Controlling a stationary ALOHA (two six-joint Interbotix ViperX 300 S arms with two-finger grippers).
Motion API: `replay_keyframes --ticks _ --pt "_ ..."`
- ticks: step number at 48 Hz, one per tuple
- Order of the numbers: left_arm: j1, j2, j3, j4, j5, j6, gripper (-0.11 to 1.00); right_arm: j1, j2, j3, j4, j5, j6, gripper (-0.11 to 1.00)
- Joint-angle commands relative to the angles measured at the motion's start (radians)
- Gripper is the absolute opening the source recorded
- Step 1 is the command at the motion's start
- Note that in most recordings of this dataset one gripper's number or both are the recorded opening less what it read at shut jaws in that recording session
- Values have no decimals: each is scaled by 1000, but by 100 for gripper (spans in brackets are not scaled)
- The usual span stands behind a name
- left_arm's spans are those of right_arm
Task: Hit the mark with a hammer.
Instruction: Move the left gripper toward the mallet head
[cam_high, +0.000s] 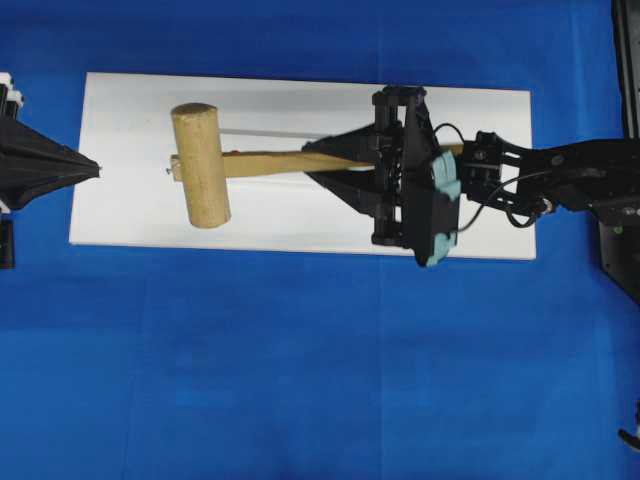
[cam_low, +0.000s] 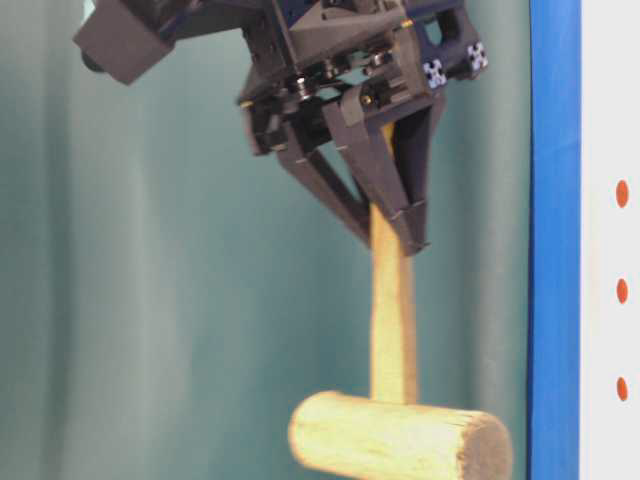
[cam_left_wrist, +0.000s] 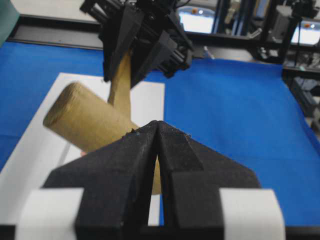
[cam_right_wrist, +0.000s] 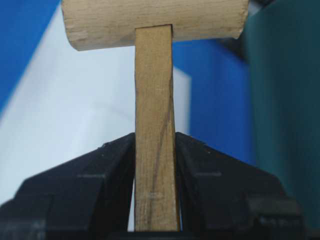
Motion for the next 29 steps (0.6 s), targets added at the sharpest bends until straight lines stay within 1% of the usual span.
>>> replay_keyframes --ticks 1,5,14,21,29 --pt "2 2 -15 -2 -8 -14 0 -2 -31 -32 3 -58 -77 10" --pt "2 -3 -15 -2 -8 -35 0 -2 -28 -34 9 -84 -153 10" --pt "2 -6 -17 -2 -8 -52 0 12 -23 -38 11 -101 -239 10" --pt "2 -9 -17 -2 -8 -54 0 18 -23 -38 11 -104 -268 10" --pt "3 -9 -17 -2 -11 -52 0 20 -21 -40 11 -104 -270 10"
